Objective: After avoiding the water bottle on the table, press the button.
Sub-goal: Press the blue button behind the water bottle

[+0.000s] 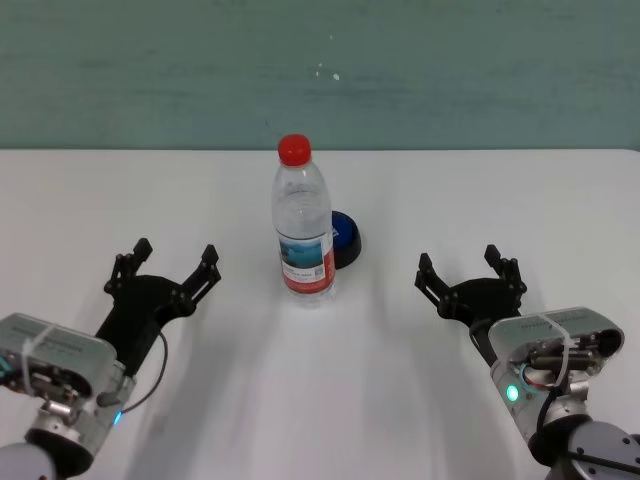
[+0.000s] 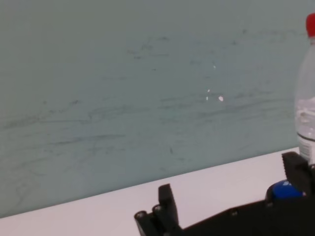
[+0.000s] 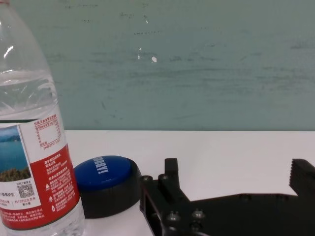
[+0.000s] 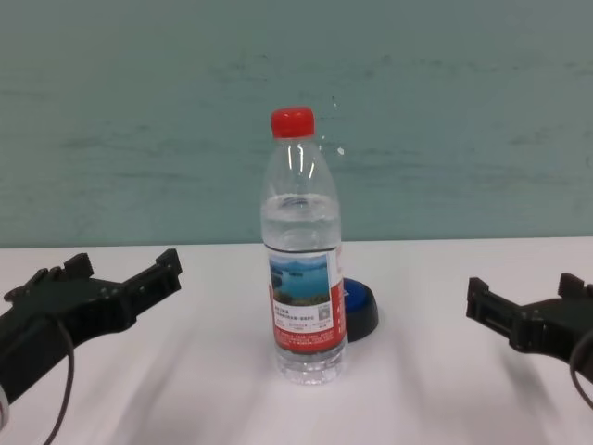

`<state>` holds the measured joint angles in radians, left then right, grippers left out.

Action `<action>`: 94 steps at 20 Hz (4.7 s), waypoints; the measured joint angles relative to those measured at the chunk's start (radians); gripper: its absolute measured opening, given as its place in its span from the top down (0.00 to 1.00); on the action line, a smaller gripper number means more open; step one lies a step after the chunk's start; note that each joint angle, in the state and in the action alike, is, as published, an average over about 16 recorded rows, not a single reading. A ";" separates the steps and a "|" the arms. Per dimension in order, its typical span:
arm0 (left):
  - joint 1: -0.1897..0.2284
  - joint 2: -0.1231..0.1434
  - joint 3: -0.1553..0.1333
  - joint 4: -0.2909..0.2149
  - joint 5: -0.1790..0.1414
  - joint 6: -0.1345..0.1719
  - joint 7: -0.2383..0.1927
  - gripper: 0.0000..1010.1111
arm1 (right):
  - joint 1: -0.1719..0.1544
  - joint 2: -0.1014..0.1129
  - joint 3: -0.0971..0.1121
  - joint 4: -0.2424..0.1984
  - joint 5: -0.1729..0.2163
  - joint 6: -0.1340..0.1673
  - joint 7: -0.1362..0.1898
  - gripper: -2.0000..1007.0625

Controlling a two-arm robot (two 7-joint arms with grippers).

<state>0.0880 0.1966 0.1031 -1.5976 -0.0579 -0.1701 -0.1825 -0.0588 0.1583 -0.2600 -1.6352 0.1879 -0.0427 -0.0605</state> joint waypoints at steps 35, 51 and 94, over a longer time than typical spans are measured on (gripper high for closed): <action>-0.138 0.013 0.023 0.133 0.016 0.006 -0.024 0.00 | 0.000 0.000 0.000 0.000 0.000 0.000 0.000 0.00; -0.204 0.018 0.045 0.204 0.027 -0.008 -0.036 0.00 | 0.000 0.000 0.000 0.000 0.000 0.000 0.000 0.00; -0.374 0.028 0.104 0.370 0.027 -0.038 -0.091 0.00 | 0.000 0.000 0.000 0.000 0.000 0.000 0.000 0.00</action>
<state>-0.2864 0.2251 0.2073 -1.2275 -0.0307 -0.2080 -0.2739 -0.0588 0.1583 -0.2600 -1.6352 0.1879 -0.0427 -0.0605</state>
